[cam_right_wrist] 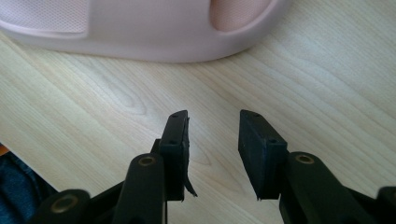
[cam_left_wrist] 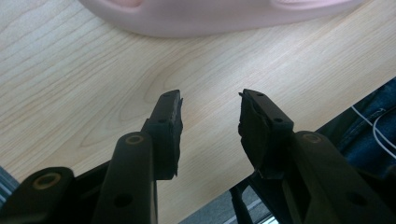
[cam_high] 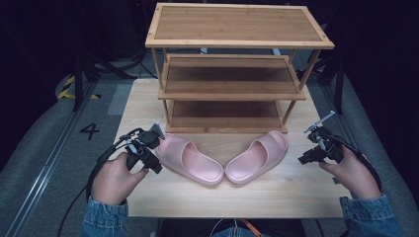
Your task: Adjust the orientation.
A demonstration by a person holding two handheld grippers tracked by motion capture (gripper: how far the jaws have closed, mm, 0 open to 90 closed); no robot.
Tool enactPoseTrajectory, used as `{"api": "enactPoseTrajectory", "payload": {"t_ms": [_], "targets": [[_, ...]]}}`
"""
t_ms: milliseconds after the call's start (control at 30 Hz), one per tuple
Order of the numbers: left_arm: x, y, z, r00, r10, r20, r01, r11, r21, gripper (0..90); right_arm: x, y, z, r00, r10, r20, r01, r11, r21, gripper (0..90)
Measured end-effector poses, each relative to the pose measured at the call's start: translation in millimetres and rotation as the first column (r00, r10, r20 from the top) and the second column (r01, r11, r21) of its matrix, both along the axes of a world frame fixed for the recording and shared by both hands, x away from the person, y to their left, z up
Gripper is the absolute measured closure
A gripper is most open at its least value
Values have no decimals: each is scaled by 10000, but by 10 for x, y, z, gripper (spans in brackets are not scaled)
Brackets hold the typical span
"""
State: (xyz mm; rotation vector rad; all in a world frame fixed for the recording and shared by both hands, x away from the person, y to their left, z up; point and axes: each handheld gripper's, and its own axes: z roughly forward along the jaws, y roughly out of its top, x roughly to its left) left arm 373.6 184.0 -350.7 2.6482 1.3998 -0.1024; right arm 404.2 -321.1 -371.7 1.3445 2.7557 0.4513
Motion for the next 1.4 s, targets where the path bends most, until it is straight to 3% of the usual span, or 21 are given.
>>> {"api": "enactPoseTrajectory", "payload": {"t_ms": [233, 300, 433, 667, 767, 900, 1167, 1400], "targets": [[-21, -134, 46, 9996, -127, 257, 139, 9988, -460, 675, -3, 5, -8, 10000, -44, 71, 43, 9999, 124, 633], [-19, -206, 53, 9981, -514, 350, 530, 9975, -477, 704, -6, 11, -25, 10000, -47, 16, 46, 9999, 133, 634], [3, -338, 29, 9959, -812, 397, 839, 9939, -715, 766, -15, 11, -40, 9999, -127, -65, 128, 9998, 148, 645], [132, -590, -172, 9954, -934, 206, 952, 9884, -1187, 812, -49, 6, -73, 9997, -194, -174, 197, 9996, 197, 674], [160, -700, -266, 9932, -1160, 48, 1159, 9884, -984, 825, -52, 6, -103, 9984, -284, -492, 298, 9992, 276, 688], [192, -793, -353, 9909, -1340, 94, 1343, 9880, -758, 829, -54, 16, -130, 9980, -268, -573, 282, 9993, 235, 691], [263, -882, -419, 9952, -911, 362, 940, 9917, -877, 836, -45, 63, -169, 9979, -165, -620, 175, 9997, 151, 686], [315, -864, -494, 9979, -626, 162, 632, 9971, -433, 845, -41, 60, -185, 9975, -201, -678, 211, 9997, 136, 684]]}}
